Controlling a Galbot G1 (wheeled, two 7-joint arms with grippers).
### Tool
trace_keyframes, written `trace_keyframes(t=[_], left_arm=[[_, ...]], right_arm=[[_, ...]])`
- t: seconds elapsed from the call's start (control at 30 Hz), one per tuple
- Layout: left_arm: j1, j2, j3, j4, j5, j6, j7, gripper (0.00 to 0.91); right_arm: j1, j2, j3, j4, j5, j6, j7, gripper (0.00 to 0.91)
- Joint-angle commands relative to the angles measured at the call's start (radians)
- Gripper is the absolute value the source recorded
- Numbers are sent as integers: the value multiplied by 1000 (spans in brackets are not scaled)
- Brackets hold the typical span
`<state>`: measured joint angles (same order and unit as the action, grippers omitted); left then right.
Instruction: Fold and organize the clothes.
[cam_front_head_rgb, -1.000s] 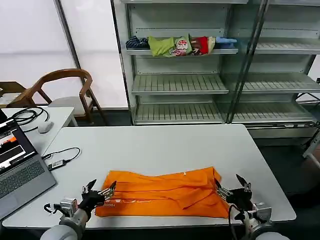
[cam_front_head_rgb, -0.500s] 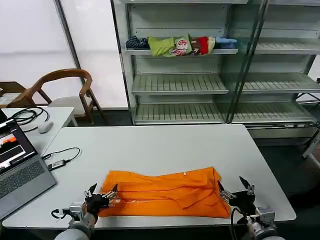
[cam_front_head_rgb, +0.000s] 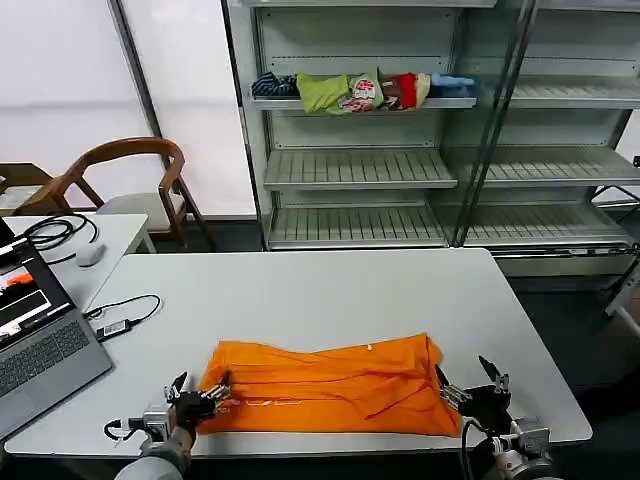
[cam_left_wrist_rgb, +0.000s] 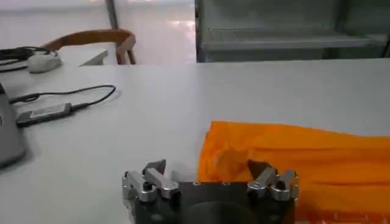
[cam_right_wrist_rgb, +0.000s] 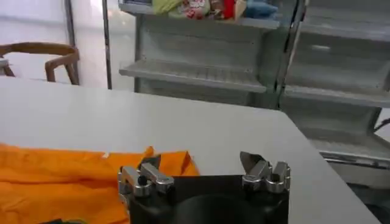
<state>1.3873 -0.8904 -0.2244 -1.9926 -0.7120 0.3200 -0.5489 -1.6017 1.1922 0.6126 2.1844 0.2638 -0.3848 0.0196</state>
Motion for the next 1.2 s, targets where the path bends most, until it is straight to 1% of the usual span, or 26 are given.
trace_keyframes(t=[0.03,0.17,0.2,0.23,0.27,0.3,0.33,1.0,1.2], left_arm=[[-6,2,10,0,2,17,-23,907],[-6,2,17,0,6,22,-18,907],[-5,2,20,-2,8,23,-15,564],[-5,1,22,-2,11,23,-13,564],[-5,0,23,-1,12,23,-13,111],[-6,-1,27,3,13,23,-12,50],[-7,-3,29,5,14,21,-9,10],[0,1,31,13,24,18,13,10],[-13,4,2,32,37,16,34,10]], right_arm=[[-4,1,2,1,-2,1,-1,907],[-6,1,1,-1,-3,2,-2,907],[-6,1,1,-2,-3,2,-2,907],[-7,2,0,-3,-3,2,-2,907],[-8,2,-1,-3,-4,2,-3,907],[-8,1,-2,-2,-4,2,-3,907],[-9,1,-2,-2,-4,2,-3,907],[-4,0,-6,-11,-7,2,-3,907],[4,0,-6,-14,-7,3,-3,907]])
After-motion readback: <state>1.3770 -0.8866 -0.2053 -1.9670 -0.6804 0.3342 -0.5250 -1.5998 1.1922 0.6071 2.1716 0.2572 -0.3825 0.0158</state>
